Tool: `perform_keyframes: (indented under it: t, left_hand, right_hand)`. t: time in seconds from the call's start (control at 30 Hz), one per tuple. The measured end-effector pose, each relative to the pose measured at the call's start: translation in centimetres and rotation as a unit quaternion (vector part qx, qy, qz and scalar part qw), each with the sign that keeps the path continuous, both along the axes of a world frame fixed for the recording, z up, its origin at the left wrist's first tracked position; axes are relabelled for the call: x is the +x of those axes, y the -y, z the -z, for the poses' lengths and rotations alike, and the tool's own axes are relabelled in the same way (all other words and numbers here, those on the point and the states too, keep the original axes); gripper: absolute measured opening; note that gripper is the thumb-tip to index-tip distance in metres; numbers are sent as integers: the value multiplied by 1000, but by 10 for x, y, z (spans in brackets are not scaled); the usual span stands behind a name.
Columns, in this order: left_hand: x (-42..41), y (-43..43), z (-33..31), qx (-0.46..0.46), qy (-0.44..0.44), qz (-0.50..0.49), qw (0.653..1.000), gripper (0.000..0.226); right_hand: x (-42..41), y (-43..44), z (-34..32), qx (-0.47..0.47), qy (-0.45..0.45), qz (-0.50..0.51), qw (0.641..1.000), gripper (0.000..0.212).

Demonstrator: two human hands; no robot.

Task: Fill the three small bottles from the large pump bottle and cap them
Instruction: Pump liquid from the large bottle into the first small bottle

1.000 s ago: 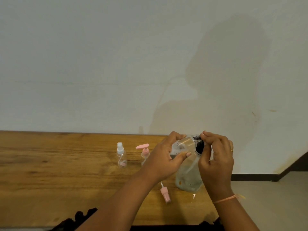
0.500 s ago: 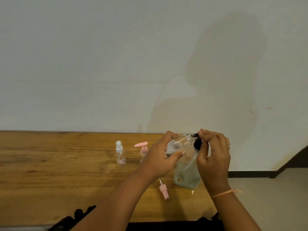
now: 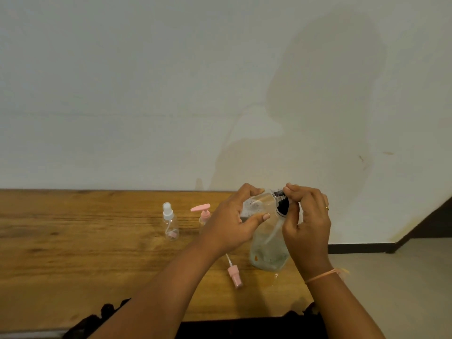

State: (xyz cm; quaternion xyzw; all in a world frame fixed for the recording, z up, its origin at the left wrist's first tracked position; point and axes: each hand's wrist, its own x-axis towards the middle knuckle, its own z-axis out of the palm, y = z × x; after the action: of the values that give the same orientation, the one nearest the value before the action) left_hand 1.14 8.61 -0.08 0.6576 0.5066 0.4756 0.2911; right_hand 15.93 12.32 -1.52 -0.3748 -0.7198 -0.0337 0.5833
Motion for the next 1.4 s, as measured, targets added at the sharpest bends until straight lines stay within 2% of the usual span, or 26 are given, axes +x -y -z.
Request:
perform_keyframes:
  t: [0.17,0.8,1.07,1.4]
  left_hand:
    - [3,2,2,18,12,-3,1000,33]
    - [5,1,-2,29,17,-18,999,34]
    - [8,-1,0,21,27,-31,999,20]
    - [6,-2,-6,21,28,-23,999,36]
  right_hand:
    - [0,7,-8,-18,-25,3,1000,18]
    - [1,7,-17,-59,-20,6,998,27]
    - [0,5,-8,-62,-18,8,998,29]
    - [0,8,-16,-68,-26,0,997,24]
